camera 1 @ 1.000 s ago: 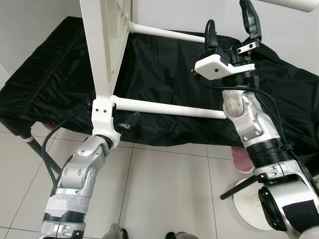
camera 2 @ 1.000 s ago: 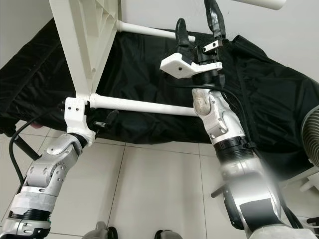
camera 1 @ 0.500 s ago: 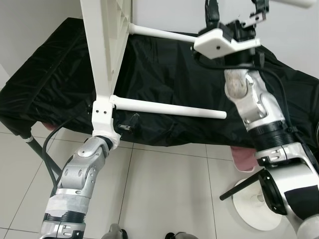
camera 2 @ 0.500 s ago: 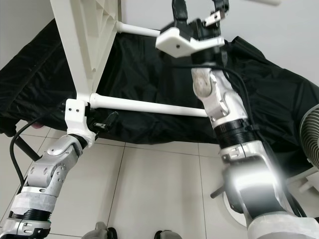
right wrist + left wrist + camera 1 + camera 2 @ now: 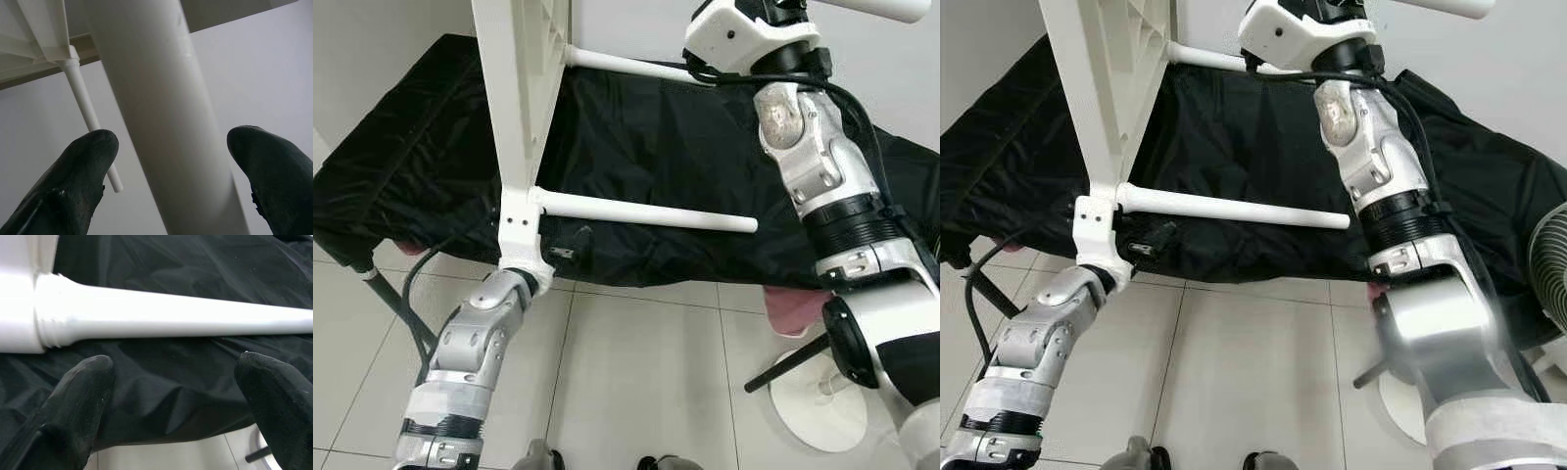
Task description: Building children table
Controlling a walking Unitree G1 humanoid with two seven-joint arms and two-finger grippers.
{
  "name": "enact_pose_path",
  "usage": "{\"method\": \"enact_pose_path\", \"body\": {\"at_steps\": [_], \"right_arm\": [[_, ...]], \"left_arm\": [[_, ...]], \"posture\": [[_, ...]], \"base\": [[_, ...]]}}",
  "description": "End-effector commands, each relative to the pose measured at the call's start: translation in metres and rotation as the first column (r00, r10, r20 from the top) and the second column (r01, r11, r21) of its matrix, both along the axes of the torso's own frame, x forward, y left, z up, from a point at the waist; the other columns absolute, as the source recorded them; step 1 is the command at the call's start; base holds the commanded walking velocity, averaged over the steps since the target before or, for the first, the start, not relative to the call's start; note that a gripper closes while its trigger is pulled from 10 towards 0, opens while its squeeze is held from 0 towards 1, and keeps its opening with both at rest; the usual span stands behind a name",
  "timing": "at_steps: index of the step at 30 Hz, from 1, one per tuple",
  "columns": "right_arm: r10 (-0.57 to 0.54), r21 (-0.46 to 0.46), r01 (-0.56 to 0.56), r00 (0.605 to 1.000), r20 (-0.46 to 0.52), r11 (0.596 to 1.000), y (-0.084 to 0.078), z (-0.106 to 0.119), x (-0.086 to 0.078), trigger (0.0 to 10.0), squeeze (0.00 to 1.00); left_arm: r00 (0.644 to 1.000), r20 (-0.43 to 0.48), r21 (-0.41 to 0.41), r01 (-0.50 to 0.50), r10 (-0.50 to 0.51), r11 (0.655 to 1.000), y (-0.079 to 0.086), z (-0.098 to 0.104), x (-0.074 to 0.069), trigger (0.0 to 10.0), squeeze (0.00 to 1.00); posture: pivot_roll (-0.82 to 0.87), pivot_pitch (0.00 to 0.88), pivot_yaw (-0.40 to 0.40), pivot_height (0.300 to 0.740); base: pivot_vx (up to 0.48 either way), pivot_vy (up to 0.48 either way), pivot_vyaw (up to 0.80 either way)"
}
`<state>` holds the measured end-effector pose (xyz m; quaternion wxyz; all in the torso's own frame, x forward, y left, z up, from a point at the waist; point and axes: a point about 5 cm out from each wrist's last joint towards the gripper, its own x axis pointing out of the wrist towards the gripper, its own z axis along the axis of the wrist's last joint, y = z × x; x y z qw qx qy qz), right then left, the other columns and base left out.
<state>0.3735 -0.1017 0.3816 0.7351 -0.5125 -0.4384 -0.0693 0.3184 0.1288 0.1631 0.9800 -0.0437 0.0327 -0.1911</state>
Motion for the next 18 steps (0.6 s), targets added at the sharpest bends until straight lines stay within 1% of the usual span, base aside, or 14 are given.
{"method": "enact_pose_path", "body": {"at_steps": [1, 4, 5, 7, 9, 10, 11, 12, 13, 16, 17, 18], "right_arm": [[-0.006, -0.024, 0.005, 1.0, -0.012, 1.0, 0.005, 0.009, 0.001, 10.0, 0.0], [-0.01, -0.029, 0.009, 1.0, -0.028, 1.0, 0.006, 0.011, 0.002, 10.0, 0.0], [-0.015, -0.036, 0.013, 0.999, -0.048, 0.999, 0.006, 0.013, 0.004, 10.0, 0.0], [-0.015, -0.032, 0.012, 0.996, -0.089, 0.999, 0.006, 0.015, 0.006, 10.0, 0.0], [-0.016, -0.039, 0.012, 0.994, -0.106, 0.999, 0.006, 0.016, 0.007, 10.0, 0.0], [-0.016, -0.037, 0.012, 0.994, -0.109, 0.999, 0.006, 0.015, 0.007, 10.0, 0.0], [-0.016, -0.037, 0.012, 0.994, -0.109, 0.999, 0.006, 0.015, 0.007, 10.0, 0.0], [-0.015, -0.035, 0.011, 0.994, -0.112, 0.999, 0.006, 0.015, 0.007, 10.0, 0.0], [-0.015, -0.035, 0.011, 0.994, -0.112, 0.999, 0.006, 0.015, 0.007, 10.0, 0.0], [-0.015, -0.029, 0.011, 0.993, -0.119, 1.0, 0.005, 0.014, 0.007, 10.0, 0.0], [-0.015, -0.029, 0.011, 0.993, -0.119, 1.0, 0.005, 0.014, 0.007, 10.0, 0.0], [-0.016, -0.024, 0.013, 0.992, -0.122, 1.0, 0.004, 0.014, 0.007, 10.0, 0.0]], "left_arm": [[0.996, -0.027, -0.002, 0.082, -0.082, 0.997, -0.01, -0.002, 0.0, 10.0, 0.0], [0.995, -0.033, -0.003, 0.09, -0.09, 0.996, -0.012, -0.002, 0.0, 10.0, 0.0], [0.995, -0.046, -0.014, 0.093, -0.094, 0.996, -0.014, -0.002, 0.001, 10.0, 0.0], [0.993, -0.109, -0.093, 0.032, -0.042, 0.995, -0.016, -0.003, 0.009, 10.0, 0.0], [0.989, -0.145, -0.14, 0.006, -0.027, 0.99, -0.018, -0.002, 0.013, 10.0, 0.0], [0.987, -0.163, -0.183, -0.016, -0.014, 0.983, -0.018, 0.0, 0.017, 10.0, 0.0], [0.987, -0.163, -0.183, -0.016, -0.014, 0.983, -0.018, 0.0, 0.017, 10.0, 0.0], [0.984, -0.177, -0.214, -0.033, -0.006, 0.976, -0.018, 0.001, 0.019, 10.0, 0.0], [0.984, -0.177, -0.214, -0.033, -0.006, 0.976, -0.018, 0.001, 0.019, 10.0, 0.0], [0.98, -0.201, -0.279, -0.049, -0.009, 0.959, -0.018, 0.005, 0.026, 10.0, 0.0], [0.98, -0.201, -0.279, -0.049, -0.009, 0.959, -0.018, 0.005, 0.026, 10.0, 0.0], [0.976, -0.218, -0.295, -0.055, -0.012, 0.954, -0.017, 0.004, 0.029, 10.0, 0.0]], "posture": [[0.01, 0.099, -0.067, 0.74], [0.0, 0.099, -0.065, 0.74], [0.0, 0.1, -0.066, 0.74], [0.0, 0.103, -0.069, 0.74], [0.0, 0.104, -0.069, 0.74], [0.0, 0.104, -0.069, 0.74], [0.0, 0.104, -0.069, 0.74], [0.0, 0.104, -0.069, 0.74], [0.0, 0.104, -0.069, 0.74], [-0.01, 0.112, -0.064, 0.74], [-0.01, 0.112, -0.064, 0.74], [-0.01, 0.115, -0.056, 0.74]], "base": [[0.0, 0.0, 0.0], [0.0, 0.0, 0.0], [0.0, 0.0, 0.0], [0.0, 0.0, 0.0], [0.0, 0.0, 0.0], [0.0, 0.0, 0.0], [0.0, 0.0, 0.0], [0.0, 0.0, 0.0], [0.0, 0.0, 0.0], [0.0, 0.0, 0.0], [0.0, 0.0, 0.0], [0.0, 0.0, 0.0]]}}
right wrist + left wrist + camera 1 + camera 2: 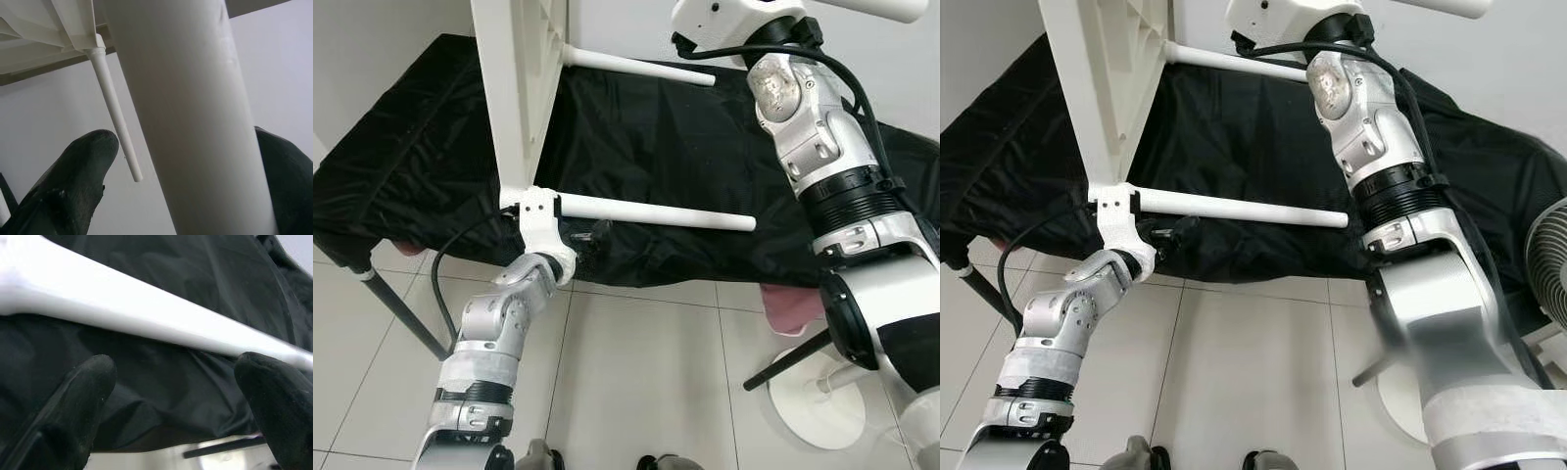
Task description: Building children table
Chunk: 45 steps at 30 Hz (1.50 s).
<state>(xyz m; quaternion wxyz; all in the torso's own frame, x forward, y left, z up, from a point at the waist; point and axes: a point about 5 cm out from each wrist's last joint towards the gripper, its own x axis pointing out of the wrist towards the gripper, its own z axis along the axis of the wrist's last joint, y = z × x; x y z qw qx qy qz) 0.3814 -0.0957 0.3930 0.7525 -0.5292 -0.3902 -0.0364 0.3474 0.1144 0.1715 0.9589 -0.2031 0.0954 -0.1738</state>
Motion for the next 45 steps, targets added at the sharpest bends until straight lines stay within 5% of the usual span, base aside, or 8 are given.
{"method": "enact_pose_path", "body": {"at_steps": [1, 7, 27, 28, 29, 38, 44, 45], "right_arm": [[-0.002, 0.009, 0.002, 1.0, -0.003, 1.0, -0.003, 0.003, -0.001, 10.0, 0.0], [-0.002, 0.025, 0.002, 1.0, -0.019, 1.0, -0.004, 0.001, 0.0, 10.0, 0.0], [0.026, 0.065, -0.023, 0.999, -0.041, 0.998, -0.003, 0.001, -0.003, 10.0, 0.0], [0.025, 0.07, -0.022, 0.999, -0.045, 0.997, -0.004, 0.002, -0.004, 4.2, 0.0], [0.025, 0.074, -0.021, 0.999, -0.047, 0.997, -0.005, 0.002, -0.004, 1.0, 0.0], [0.024, 0.111, -0.016, 0.997, -0.071, 0.994, -0.012, 0.0, -0.005, 0.0, 0.0], [0.019, 0.188, -0.004, 0.997, -0.077, 0.982, -0.023, 0.001, -0.007, 0.0, 0.0], [0.031, 0.269, -0.006, 0.996, -0.089, 0.963, -0.031, 0.002, -0.01, 0.0, 0.0]], "left_arm": [[0.999, -0.043, -0.026, 0.011, -0.012, 1.0, -0.002, -0.004, 0.002, 10.0, 0.0], [0.99, -0.136, -0.113, -0.056, 0.04, 0.992, 0.003, -0.01, 0.009, 10.0, 0.0], [0.971, -0.211, -0.274, -0.17, 0.113, 0.947, 0.001, -0.001, 0.034, 10.0, 0.0], [0.97, -0.213, -0.28, -0.174, 0.116, 0.944, -0.001, 0.0, 0.035, 10.0, 0.0], [0.97, -0.214, -0.284, -0.177, 0.118, 0.942, -0.002, 0.0, 0.036, 10.0, 0.0], [0.972, -0.215, -0.301, -0.16, 0.096, 0.94, -0.014, 0.003, 0.039, 10.0, 0.0], [0.969, -0.23, -0.314, -0.161, 0.09, 0.936, -0.024, 0.003, 0.041, 10.0, 0.0], [0.966, -0.239, -0.313, -0.177, 0.103, 0.933, -0.03, 0.002, 0.042, 10.0, 0.0]], "posture": [[-0.01, 0.115, -0.056, 0.74], [-0.01, 0.123, -0.044, 0.74], [-0.02, 0.127, -0.039, 0.74], [-0.02, 0.128, -0.039, 0.74], [-0.02, 0.129, -0.038, 0.74], [-0.03, 0.131, -0.036, 0.74], [-0.05, 0.132, -0.03, 0.74], [-0.05, 0.136, -0.028, 0.74]], "base": [[0.0, 0.0, 0.0], [0.0, 0.0, 0.0], [0.0, 0.0, 0.0], [0.0, 0.0, 0.0], [0.0, 0.0, 0.0], [0.0, 0.0, 0.0], [0.0, 0.0, 0.0], [0.0, 0.0, 0.0]]}}
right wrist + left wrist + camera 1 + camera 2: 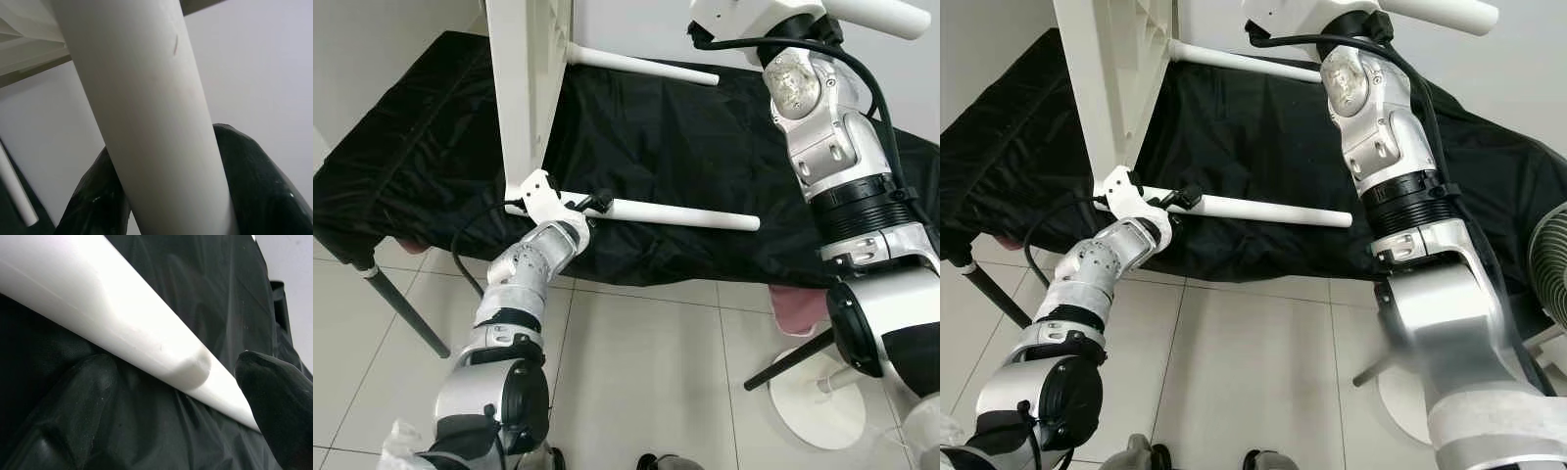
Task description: Building children table
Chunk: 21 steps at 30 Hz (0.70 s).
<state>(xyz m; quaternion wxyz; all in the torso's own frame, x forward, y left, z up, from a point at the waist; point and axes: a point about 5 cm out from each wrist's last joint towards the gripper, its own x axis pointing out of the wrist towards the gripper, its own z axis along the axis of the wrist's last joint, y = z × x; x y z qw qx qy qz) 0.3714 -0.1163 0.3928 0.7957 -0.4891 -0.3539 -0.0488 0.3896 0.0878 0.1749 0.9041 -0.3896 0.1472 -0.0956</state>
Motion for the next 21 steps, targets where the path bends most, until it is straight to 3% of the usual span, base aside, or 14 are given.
{"method": "enact_pose_path", "body": {"at_steps": [1, 6, 8, 11, 12, 15, 16, 18, 19, 20, 21], "right_arm": [[0.046, 0.225, -0.039, 0.999, -0.023, 0.974, -0.017, 0.003, -0.001, 0.0, 0.0], [0.061, 0.315, -0.046, 0.998, -0.035, 0.948, -0.026, 0.005, -0.004, 0.0, 0.0], [0.081, 0.397, -0.063, 0.996, -0.03, 0.916, -0.035, 0.012, -0.007, 0.0, 0.0], [0.097, 0.44, -0.08, 0.995, -0.016, 0.894, -0.039, 0.019, -0.01, 0.0, 0.0], [0.135, 0.51, -0.114, 0.991, -0.005, 0.853, -0.043, 0.024, -0.013, 0.0, 0.0], [0.155, 0.548, -0.133, 0.988, 0.006, 0.825, -0.045, 0.028, -0.014, 0.0, 0.0], [0.188, 0.597, -0.157, 0.982, 0.011, 0.787, -0.047, 0.031, -0.016, 0.0, 0.0], [0.188, 0.597, -0.157, 0.982, 0.011, 0.787, -0.047, 0.031, -0.016, 0.0, 0.0], [0.199, 0.614, -0.166, 0.98, 0.015, 0.772, -0.048, 0.033, -0.017, 0.0, 0.0], [0.199, 0.614, -0.166, 0.98, 0.015, 0.772, -0.048, 0.033, -0.017, 0.0, 0.0], [0.213, 0.632, -0.175, 0.977, 0.017, 0.755, -0.049, 0.034, -0.018, 0.0, 0.0]], "left_arm": [[1.0, -0.014, -0.011, -0.007, 0.007, 1.0, -0.008, -0.001, 0.0, 10.0, 0.0], [1.0, -0.01, -0.036, -0.024, 0.024, 0.999, -0.017, 0.0, 0.001, 10.0, 0.0], [0.998, -0.027, -0.04, -0.061, 0.06, 0.997, -0.022, 0.0, 0.001, 10.0, 0.0], [0.997, -0.026, -0.034, -0.073, 0.073, 0.997, -0.025, 0.001, 0.001, 10.0, 0.0], [0.995, -0.026, -0.04, -0.102, 0.101, 0.994, -0.026, 0.003, 0.001, 10.0, 0.0], [0.991, -0.022, -0.03, -0.135, 0.134, 0.99, -0.025, 0.004, 0.002, 10.0, 0.0], [0.985, -0.009, -0.036, -0.171, 0.171, 0.985, -0.024, 0.01, 0.004, 10.0, 0.0], [0.985, -0.009, -0.036, -0.171, 0.171, 0.985, -0.024, 0.01, 0.004, 10.0, 0.0], [0.978, 0.019, -0.046, -0.205, 0.206, 0.978, -0.024, 0.019, 0.007, 8.2, 0.0], [0.978, 0.019, -0.046, -0.205, 0.206, 0.978, -0.024, 0.019, 0.007, 8.2, 0.0], [0.97, 0.051, -0.055, -0.235, 0.237, 0.971, -0.024, 0.03, 0.01, 2.6, 0.0]], "posture": [[-0.06, 0.136, -0.028, 0.74], [-0.06, 0.142, -0.024, 0.74], [-0.07, 0.148, -0.018, 0.74], [-0.07, 0.151, -0.015, 0.74], [-0.07, 0.155, -0.015, 0.74], [-0.07, 0.156, -0.014, 0.74], [-0.07, 0.156, -0.014, 0.74], [-0.07, 0.156, -0.014, 0.74], [-0.07, 0.158, -0.015, 0.74], [-0.07, 0.158, -0.015, 0.74], [-0.07, 0.158, -0.013, 0.74]], "base": [[0.0, 0.0, 0.0], [0.0, 0.0, 0.0], [0.0, 0.0, 0.0], [0.0, 0.0, 0.0], [0.0, 0.0, 0.0], [0.0, 0.0, 0.0], [0.0, 0.0, 0.0], [0.0, 0.0, 0.0], [0.0, 0.0, 0.0], [0.0, 0.0, 0.0], [0.0, 0.0, 0.0]]}}
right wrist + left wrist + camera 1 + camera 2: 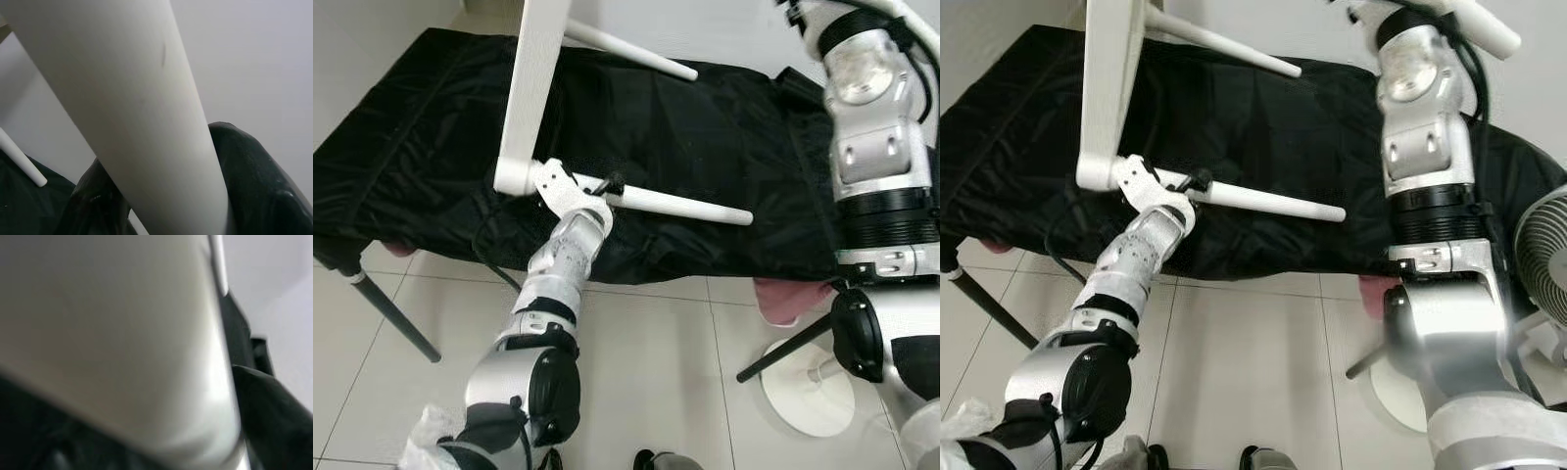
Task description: Building children table
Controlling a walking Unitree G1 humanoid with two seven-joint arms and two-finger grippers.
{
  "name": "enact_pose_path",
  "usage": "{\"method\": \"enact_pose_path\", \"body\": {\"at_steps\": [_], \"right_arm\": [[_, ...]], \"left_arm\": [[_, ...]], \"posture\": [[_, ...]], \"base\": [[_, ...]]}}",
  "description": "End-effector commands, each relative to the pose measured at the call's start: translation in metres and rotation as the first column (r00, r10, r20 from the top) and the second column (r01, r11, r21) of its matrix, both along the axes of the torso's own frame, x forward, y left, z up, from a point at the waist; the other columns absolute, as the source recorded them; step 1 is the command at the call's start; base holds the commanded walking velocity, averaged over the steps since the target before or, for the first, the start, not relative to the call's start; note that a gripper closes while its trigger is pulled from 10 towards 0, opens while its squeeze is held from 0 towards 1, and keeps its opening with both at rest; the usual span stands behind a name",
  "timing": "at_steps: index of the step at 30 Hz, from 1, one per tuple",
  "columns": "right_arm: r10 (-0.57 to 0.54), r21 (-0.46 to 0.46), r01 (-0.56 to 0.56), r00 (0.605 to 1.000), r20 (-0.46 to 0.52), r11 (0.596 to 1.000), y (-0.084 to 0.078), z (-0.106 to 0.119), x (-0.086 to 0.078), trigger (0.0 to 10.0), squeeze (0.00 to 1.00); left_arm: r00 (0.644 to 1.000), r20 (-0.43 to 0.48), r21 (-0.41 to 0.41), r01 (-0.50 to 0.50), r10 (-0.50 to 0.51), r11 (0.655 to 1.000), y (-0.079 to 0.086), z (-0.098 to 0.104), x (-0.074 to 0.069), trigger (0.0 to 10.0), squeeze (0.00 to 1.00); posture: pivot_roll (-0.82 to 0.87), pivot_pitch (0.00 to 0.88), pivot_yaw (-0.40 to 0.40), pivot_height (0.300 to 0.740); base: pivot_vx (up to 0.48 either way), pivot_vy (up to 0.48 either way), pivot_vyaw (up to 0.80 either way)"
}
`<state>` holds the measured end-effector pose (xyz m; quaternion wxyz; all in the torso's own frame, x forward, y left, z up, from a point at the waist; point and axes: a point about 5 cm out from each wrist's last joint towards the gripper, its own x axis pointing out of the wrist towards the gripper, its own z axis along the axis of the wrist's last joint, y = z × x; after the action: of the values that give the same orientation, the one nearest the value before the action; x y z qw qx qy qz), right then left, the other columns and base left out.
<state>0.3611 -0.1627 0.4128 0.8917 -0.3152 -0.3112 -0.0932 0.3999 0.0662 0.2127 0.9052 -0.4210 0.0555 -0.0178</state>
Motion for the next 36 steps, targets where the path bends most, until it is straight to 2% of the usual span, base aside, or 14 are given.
{"method": "enact_pose_path", "body": {"at_steps": [1, 3, 7, 9, 10, 13, 17, 19, 21, 24, 29, 32, 34, 36], "right_arm": [[0.167, 0.284, -0.182, 0.983, 0.075, 0.941, -0.004, 0.015, -0.009, 0.0, 0.0], [0.167, 0.284, -0.182, 0.983, 0.075, 0.941, -0.004, 0.015, -0.009, 0.0, 0.0], [0.187, 0.317, -0.199, 0.98, 0.068, 0.927, -0.008, 0.012, -0.01, 0.0, 0.0], [0.195, 0.326, -0.205, 0.979, 0.065, 0.923, -0.008, 0.011, -0.011, 0.0, 0.0], [0.218, 0.348, -0.222, 0.975, 0.052, 0.911, -0.01, 0.006, -0.01, 0.0, 0.0], [0.233, 0.366, -0.231, 0.972, 0.041, 0.901, -0.012, 0.0, -0.009, 0.0, 0.0], [0.283, 0.433, -0.255, 0.959, -0.002, 0.865, -0.011, -0.021, 0.0, 0.0, 0.0], [0.286, 0.436, -0.252, 0.958, -0.012, 0.864, -0.01, -0.026, 0.002, 0.0, 0.0], [0.303, 0.457, -0.246, 0.952, -0.053, 0.855, -0.008, -0.044, 0.009, 0.0, 0.0], [0.319, 0.487, -0.227, 0.941, -0.114, 0.844, -0.008, -0.072, 0.018, 0.0, 0.0], [0.331, 0.53, -0.189, 0.924, -0.189, 0.827, -0.009, -0.11, 0.023, 0.0, 0.0], [0.346, 0.561, -0.182, 0.917, -0.2, 0.807, -0.01, -0.125, 0.023, 0.0, 0.0], [0.358, 0.602, -0.165, 0.909, -0.214, 0.781, -0.012, -0.148, 0.022, 0.0, 0.0], [0.369, 0.62, -0.166, 0.905, -0.214, 0.767, -0.012, -0.158, 0.021, 0.0, 0.0]], "left_arm": [[0.999, 0.009, -0.006, -0.046, 0.046, 0.999, -0.002, 0.005, 0.002, 0.0, 0.0], [0.999, 0.009, -0.006, -0.046, 0.046, 0.999, -0.002, 0.005, 0.002, 0.0, 0.0], [0.959, 0.268, -0.04, -0.09, 0.098, 0.995, 0.008, 0.069, 0.004, 0.0, 0.0], [0.945, 0.31, -0.043, -0.096, 0.105, 0.994, 0.01, 0.08, 0.003, 0.0, 0.0], [0.908, 0.4, -0.03, -0.124, 0.126, 0.992, 0.022, 0.111, 0.001, 0.0, 0.0], [0.891, 0.434, -0.026, -0.135, 0.132, 0.991, 0.026, 0.123, -0.001, 0.0, 0.0], [0.757, 0.641, 0.046, -0.199, 0.124, 0.979, 0.041, 0.183, -0.016, 0.0, 0.0], [0.739, 0.663, 0.046, -0.2, 0.12, 0.979, 0.042, 0.191, -0.019, 0.0, 0.0], [0.677, 0.731, 0.074, -0.205, 0.087, 0.976, 0.041, 0.211, -0.028, 0.0, 0.0], [0.633, 0.773, 0.129, -0.205, 0.031, 0.97, 0.036, 0.225, -0.036, 0.0, 0.0], [0.608, 0.791, 0.22, -0.18, -0.067, 0.959, 0.024, 0.231, -0.042, 0.0, 0.0], [0.62, 0.779, 0.247, -0.164, -0.095, 0.955, 0.02, 0.229, -0.041, 0.0, 0.0], [0.633, 0.758, 0.315, -0.142, -0.158, 0.938, 0.012, 0.224, -0.04, 0.0, 0.0], [0.641, 0.745, 0.341, -0.13, -0.183, 0.931, 0.009, 0.22, -0.039, 0.0, 0.0]], "posture": [[-0.08, 0.159, -0.012, 0.74], [-0.08, 0.159, -0.012, 0.74], [-0.08, 0.163, -0.014, 0.74], [-0.08, 0.163, -0.014, 0.74], [-0.08, 0.166, -0.018, 0.74], [-0.08, 0.166, -0.021, 0.74], [-0.08, 0.165, -0.026, 0.74], [-0.08, 0.165, -0.026, 0.74], [-0.08, 0.16, -0.028, 0.74], [-0.07, 0.157, -0.03, 0.74], [-0.06, 0.156, -0.038, 0.74], [-0.05, 0.155, -0.04, 0.74], [-0.04, 0.155, -0.041, 0.74], [-0.04, 0.154, -0.043, 0.74]], "base": [[0.0, 0.0, 0.0], [0.0, 0.0, 0.0], [0.0, 0.0, 0.0], [0.0, 0.0, 0.0], [0.0, 0.0, 0.0], [0.0, 0.0, 0.0], [0.0, 0.0, 0.0], [0.0, 0.0, 0.0], [0.0, 0.0, 0.0], [0.0, 0.0, 0.0], [0.0, 0.0, 0.0], [0.0, 0.0, 0.0], [0.0, 0.0, 0.0], [0.0, 0.0, 0.0]]}}
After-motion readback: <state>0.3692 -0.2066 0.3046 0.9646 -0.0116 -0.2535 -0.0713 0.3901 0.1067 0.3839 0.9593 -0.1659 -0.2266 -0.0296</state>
